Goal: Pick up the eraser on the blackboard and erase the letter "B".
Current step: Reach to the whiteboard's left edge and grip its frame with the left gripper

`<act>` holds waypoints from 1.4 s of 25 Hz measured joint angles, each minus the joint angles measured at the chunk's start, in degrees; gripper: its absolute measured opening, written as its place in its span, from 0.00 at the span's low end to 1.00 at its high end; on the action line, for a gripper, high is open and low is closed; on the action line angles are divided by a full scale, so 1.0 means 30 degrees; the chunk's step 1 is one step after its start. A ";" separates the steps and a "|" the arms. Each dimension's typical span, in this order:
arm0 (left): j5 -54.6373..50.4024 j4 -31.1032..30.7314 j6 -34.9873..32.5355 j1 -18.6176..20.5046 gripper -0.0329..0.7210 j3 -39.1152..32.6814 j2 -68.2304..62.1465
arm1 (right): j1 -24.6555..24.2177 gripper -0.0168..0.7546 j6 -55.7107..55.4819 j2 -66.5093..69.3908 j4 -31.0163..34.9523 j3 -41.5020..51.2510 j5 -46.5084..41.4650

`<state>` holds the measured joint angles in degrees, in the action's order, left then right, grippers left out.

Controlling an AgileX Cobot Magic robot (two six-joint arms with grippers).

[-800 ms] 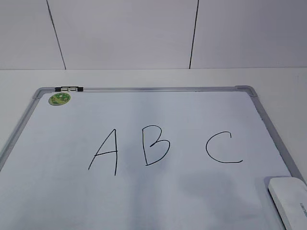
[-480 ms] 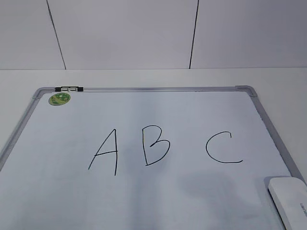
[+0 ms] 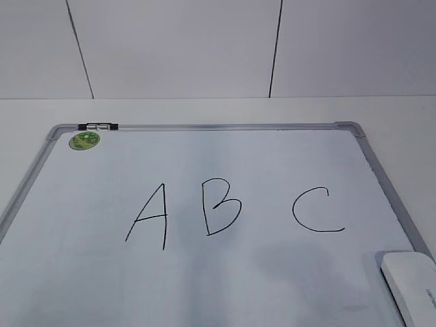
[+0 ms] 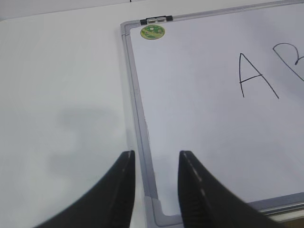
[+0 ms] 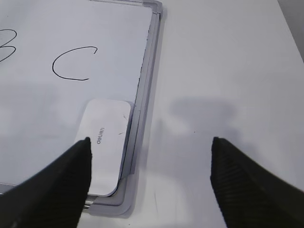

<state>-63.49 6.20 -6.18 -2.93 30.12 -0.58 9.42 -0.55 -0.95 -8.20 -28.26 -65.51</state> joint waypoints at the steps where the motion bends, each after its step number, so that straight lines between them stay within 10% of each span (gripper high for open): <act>1: 0.0000 0.0083 0.0000 0.0000 0.36 0.0000 0.0000 | 0.0000 0.78 0.0000 0.0000 0.0000 0.0000 0.0000; 17: -0.0158 0.0309 0.0000 0.0000 0.36 0.0638 -0.1492 | 0.0000 0.78 -0.1106 0.2051 -0.0036 -0.0218 -0.0469; 35: -0.2898 0.0195 0.1182 0.0000 0.36 1.0681 -1.3597 | 0.0000 0.78 -0.4158 0.9557 0.0328 -0.4566 -0.2235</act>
<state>-72.18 6.79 -2.63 -2.93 62.16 -41.38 9.42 -13.02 27.72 -7.22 -41.96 -72.21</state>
